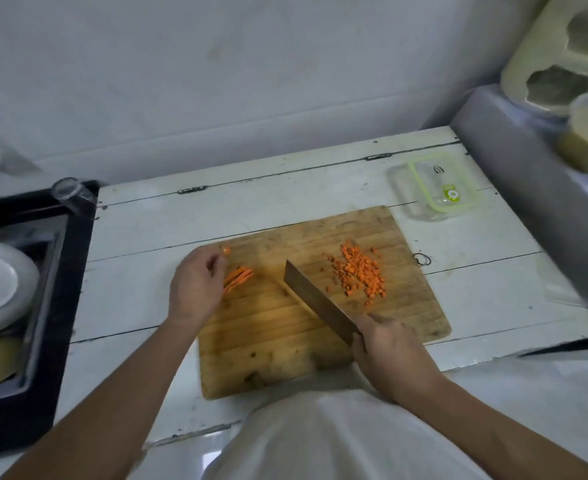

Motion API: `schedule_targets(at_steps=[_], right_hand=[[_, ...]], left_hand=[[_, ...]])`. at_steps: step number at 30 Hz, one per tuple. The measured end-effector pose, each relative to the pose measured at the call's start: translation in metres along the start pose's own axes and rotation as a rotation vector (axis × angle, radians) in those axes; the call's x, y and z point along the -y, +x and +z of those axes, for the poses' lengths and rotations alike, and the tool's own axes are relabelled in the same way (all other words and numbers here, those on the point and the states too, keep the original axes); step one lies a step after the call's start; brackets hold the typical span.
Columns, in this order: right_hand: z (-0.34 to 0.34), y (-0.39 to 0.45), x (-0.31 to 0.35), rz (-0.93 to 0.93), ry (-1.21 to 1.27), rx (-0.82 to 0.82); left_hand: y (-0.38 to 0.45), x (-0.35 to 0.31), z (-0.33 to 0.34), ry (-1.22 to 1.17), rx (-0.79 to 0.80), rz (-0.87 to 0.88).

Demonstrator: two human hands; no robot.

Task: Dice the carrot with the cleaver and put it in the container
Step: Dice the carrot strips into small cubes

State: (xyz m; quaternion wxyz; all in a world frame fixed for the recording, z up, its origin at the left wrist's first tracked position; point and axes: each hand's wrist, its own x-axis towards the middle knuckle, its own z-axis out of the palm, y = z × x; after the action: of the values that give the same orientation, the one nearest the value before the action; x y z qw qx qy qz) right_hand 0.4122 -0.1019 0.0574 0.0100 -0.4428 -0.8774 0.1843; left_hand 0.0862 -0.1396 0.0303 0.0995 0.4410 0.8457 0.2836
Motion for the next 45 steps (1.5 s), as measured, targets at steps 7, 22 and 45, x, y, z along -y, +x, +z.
schedule_targets(at_steps=[7, 22, 45], right_hand=[[-0.006, 0.023, -0.013, 0.240, -0.029, 0.001], [-0.003, 0.033, 0.012, 0.165, 0.112, -0.027], [-0.004, 0.013, 0.033, 0.026, -0.198, 0.140]], left_hand=[[-0.016, 0.021, 0.030, 0.322, 0.233, 0.150], [-0.081, -0.031, 0.055, 0.086, 0.203, 0.185], [-0.088, -0.022, 0.089, -0.069, 0.084, 0.270]])
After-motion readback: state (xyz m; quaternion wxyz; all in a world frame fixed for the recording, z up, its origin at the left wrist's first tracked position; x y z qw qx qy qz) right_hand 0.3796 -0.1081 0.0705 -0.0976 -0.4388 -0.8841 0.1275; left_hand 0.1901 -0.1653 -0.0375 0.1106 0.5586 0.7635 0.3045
